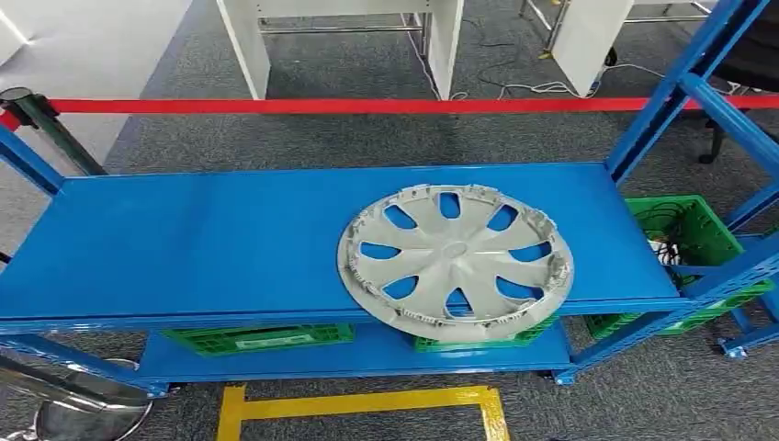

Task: Take the parts from the cabinet and place them on the table.

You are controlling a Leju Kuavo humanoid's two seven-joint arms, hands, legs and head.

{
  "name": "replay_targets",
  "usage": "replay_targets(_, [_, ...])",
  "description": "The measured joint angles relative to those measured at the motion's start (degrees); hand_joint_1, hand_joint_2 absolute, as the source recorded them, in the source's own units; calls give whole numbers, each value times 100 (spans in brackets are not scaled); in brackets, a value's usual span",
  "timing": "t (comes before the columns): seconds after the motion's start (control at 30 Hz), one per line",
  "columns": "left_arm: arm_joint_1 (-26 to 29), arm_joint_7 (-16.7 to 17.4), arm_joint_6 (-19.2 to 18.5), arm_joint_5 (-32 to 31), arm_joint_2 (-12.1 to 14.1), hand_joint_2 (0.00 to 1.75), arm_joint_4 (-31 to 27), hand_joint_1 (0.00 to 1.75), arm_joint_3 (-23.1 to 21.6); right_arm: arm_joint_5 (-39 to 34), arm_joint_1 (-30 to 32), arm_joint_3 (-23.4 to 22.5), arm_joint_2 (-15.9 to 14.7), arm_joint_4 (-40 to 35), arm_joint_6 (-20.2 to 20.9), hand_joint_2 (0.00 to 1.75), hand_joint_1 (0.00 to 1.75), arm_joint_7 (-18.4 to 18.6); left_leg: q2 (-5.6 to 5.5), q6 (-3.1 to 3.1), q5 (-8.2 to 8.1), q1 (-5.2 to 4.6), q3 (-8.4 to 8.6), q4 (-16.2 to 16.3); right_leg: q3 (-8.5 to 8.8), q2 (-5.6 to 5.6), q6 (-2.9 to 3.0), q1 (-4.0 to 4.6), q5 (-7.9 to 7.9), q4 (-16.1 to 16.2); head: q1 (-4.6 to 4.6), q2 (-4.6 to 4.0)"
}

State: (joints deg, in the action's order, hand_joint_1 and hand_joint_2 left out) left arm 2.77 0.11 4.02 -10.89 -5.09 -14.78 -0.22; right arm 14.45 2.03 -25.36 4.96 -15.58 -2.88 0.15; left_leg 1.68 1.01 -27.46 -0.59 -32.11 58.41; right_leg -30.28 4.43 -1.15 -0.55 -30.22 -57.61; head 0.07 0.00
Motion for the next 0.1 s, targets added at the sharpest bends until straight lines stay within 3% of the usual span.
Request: replay_targets(0.1, [-23,0,49,-127,-27,0,0,0,31,178,-17,-126,7,4,-7,0,0,4,0,0,0,0,0,0,4,0,0,0,0,0,0,0])
